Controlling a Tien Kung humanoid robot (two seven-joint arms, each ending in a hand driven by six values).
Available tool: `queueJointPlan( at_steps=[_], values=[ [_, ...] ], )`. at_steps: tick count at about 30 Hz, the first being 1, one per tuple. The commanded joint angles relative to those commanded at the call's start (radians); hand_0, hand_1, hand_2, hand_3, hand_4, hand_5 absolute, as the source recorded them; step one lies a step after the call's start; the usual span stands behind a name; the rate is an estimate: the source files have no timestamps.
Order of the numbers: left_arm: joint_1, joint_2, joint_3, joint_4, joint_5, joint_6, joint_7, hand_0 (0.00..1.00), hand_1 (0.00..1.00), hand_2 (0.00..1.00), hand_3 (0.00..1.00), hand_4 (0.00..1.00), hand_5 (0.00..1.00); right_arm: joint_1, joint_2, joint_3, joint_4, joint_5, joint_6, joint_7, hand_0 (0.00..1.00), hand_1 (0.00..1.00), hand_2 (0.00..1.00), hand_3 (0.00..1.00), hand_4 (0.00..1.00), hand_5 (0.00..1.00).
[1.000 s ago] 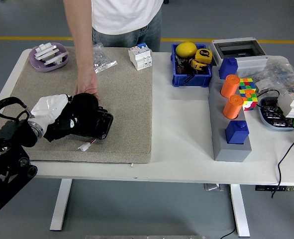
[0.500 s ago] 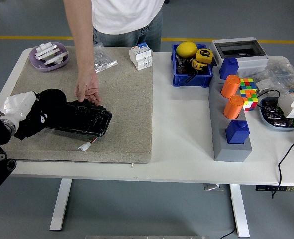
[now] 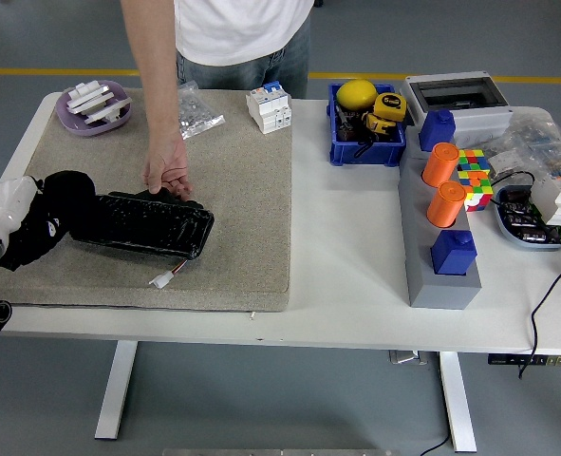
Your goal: Pick the rag up,wipe the panel,place it on the desk
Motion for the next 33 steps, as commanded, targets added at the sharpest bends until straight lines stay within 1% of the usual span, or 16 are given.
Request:
queueJointPlan(
  at_steps=[5,12,18,21,24,33],
  values=[
    [-0.008,0.000,0.025,-0.031,0.001,-0.004,0.005,0.258,0.220,0.539,0.470,0.270,0.002,0.000,-0.001,-0.002,0.000,0.002,0.000,0.000,0.736,0.701,0.698,0.676,0.998,0.535],
    [-0.018,-0.014,0.076,-0.088,-0.003,-0.014,0.018,0.258,0.221,0.539,0.471,0.274,0.002,0.001,-0.001,-0.003,0.000,0.002,0.000,0.000,0.736,0.701,0.698,0.676,0.998,0.535],
    [-0.026,-0.028,0.145,-0.150,-0.008,-0.020,0.032,0.251,0.222,0.539,0.473,0.287,0.002,0.000,-0.001,-0.004,0.000,0.002,0.001,-0.001,0.737,0.701,0.698,0.677,0.998,0.532],
    [-0.039,-0.036,0.191,-0.185,-0.013,-0.024,0.039,0.249,0.220,0.538,0.472,0.288,0.002,0.001,-0.002,-0.005,0.000,0.002,0.001,-0.001,0.737,0.701,0.698,0.677,0.998,0.533],
    [-0.048,-0.043,0.223,-0.212,-0.017,-0.026,0.046,0.249,0.220,0.538,0.472,0.288,0.002,0.003,-0.002,-0.005,0.000,0.002,0.002,-0.001,0.737,0.701,0.698,0.677,0.998,0.533],
    [-0.081,-0.063,0.305,-0.250,-0.035,-0.033,0.061,0.249,0.221,0.538,0.473,0.294,0.002,0.005,-0.003,-0.005,0.000,0.003,0.003,-0.002,0.737,0.701,0.698,0.678,0.998,0.535]
  ],
)
